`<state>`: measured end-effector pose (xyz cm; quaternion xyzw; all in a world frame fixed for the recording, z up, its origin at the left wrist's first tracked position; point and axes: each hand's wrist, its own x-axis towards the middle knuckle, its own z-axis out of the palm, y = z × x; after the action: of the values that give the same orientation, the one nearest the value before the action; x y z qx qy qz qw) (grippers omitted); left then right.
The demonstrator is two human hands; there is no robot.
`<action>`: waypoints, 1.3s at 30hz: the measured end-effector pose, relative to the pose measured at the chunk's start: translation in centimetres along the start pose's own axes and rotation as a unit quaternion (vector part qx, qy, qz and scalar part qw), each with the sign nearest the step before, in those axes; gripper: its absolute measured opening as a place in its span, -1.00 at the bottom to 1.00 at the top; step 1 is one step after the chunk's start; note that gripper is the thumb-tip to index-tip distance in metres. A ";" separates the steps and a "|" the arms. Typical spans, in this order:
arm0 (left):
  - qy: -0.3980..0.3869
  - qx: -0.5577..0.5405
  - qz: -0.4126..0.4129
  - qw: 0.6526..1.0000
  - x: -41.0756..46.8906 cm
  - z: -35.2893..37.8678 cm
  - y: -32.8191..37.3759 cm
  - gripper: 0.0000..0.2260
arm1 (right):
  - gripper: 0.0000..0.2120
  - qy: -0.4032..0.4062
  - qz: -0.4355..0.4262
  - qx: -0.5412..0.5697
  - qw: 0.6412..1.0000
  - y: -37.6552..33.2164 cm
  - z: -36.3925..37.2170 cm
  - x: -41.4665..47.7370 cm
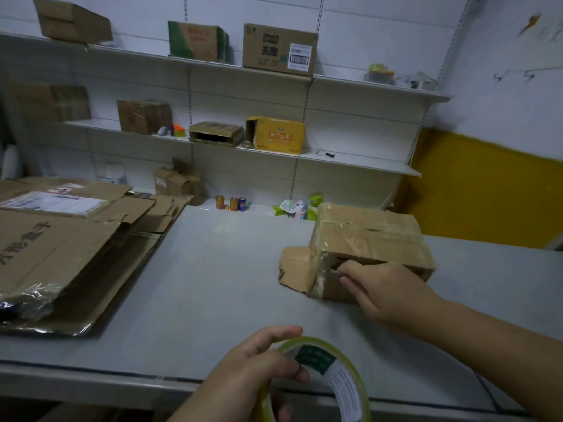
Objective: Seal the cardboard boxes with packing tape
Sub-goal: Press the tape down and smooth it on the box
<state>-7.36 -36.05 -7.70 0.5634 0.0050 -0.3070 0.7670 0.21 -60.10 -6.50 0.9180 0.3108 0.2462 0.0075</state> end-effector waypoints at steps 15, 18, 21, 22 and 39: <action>0.049 -0.044 -0.011 0.998 2.7 0.7 -1.1 -0.65 | -0.70 -0.038 -0.036 -0.092 0.994 -0.6 0.9 0.7; 0.026 -0.011 -0.028 0.999 2.4 0.7 -0.9 -0.70 | -0.71 -0.072 -0.021 -0.081 0.994 -0.8 1.0 1.0; 0.028 -0.015 -0.045 0.999 2.7 0.5 -0.5 -0.74 | -0.91 -0.111 -0.009 -0.084 0.990 -1.0 0.5 1.3; 0.050 -0.041 -0.040 0.997 2.7 0.5 -0.2 -0.73 | -0.89 -0.132 0.005 -0.076 0.988 -1.1 0.3 1.4; -0.053 0.053 -0.019 0.997 2.5 -1.7 -2.2 -0.86 | -0.73 -0.271 0.034 -0.070 0.960 -2.0 0.5 -0.7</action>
<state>-5.76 -36.13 -11.10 0.5862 -0.0416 -0.3511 0.7290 -1.20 -58.83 -7.60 0.9575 0.2478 0.0100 0.1476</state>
